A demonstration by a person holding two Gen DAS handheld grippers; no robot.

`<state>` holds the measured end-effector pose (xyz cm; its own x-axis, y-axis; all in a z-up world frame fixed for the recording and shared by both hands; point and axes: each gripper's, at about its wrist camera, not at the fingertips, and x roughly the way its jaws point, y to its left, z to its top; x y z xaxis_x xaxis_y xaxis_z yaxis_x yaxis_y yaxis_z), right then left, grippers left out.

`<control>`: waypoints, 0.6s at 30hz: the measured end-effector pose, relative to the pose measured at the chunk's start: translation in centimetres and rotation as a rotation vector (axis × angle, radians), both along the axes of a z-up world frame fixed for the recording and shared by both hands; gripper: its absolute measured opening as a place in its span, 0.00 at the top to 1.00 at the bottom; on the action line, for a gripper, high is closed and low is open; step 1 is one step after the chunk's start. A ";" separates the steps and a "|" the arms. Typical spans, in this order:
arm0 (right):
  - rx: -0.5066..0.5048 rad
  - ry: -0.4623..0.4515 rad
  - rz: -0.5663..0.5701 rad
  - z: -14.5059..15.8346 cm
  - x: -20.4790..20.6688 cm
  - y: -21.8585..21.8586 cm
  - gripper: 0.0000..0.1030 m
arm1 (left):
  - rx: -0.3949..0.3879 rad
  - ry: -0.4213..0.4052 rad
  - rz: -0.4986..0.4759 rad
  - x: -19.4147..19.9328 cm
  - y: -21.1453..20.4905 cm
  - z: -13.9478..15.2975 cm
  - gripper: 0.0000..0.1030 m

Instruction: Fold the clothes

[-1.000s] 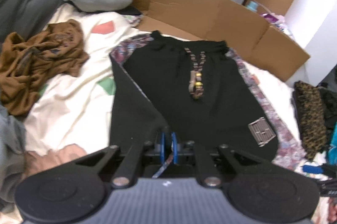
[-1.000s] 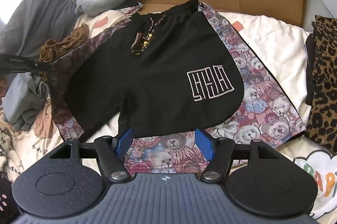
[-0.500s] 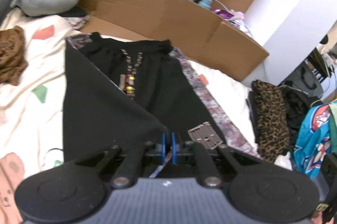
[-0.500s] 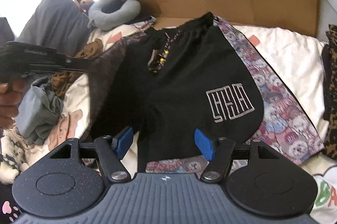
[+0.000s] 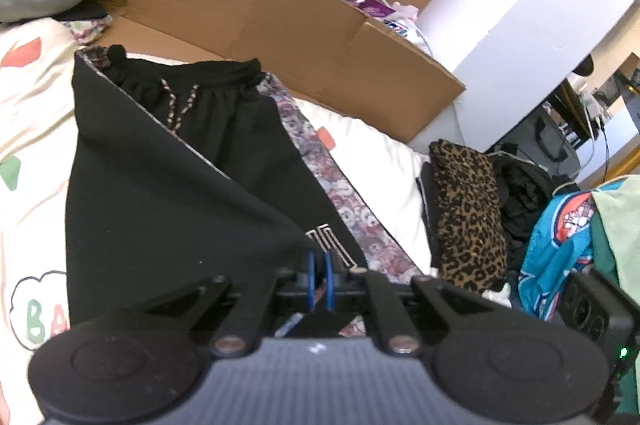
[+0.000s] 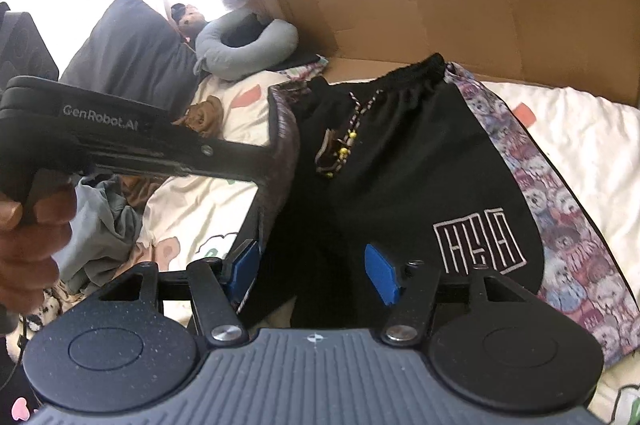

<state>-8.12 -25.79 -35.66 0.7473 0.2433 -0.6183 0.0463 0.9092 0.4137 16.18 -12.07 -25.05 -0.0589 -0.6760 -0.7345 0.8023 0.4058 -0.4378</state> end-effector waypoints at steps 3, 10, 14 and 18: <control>-0.005 -0.009 0.012 0.1 0.9 0.2 0.43 | -0.006 0.012 -0.004 -0.3 -0.3 0.1 0.95; 0.016 -0.035 0.007 0.0 2.6 0.2 0.56 | -0.025 0.042 -0.010 -0.9 -1.1 0.6 0.95; 0.029 -0.032 -0.012 -0.3 2.8 -0.5 0.98 | -0.040 0.044 -0.013 -1.5 -1.5 0.8 0.95; 0.013 -0.037 -0.035 -0.2 2.4 -1.3 0.99 | -0.038 0.051 -0.007 -1.5 -1.6 0.9 0.93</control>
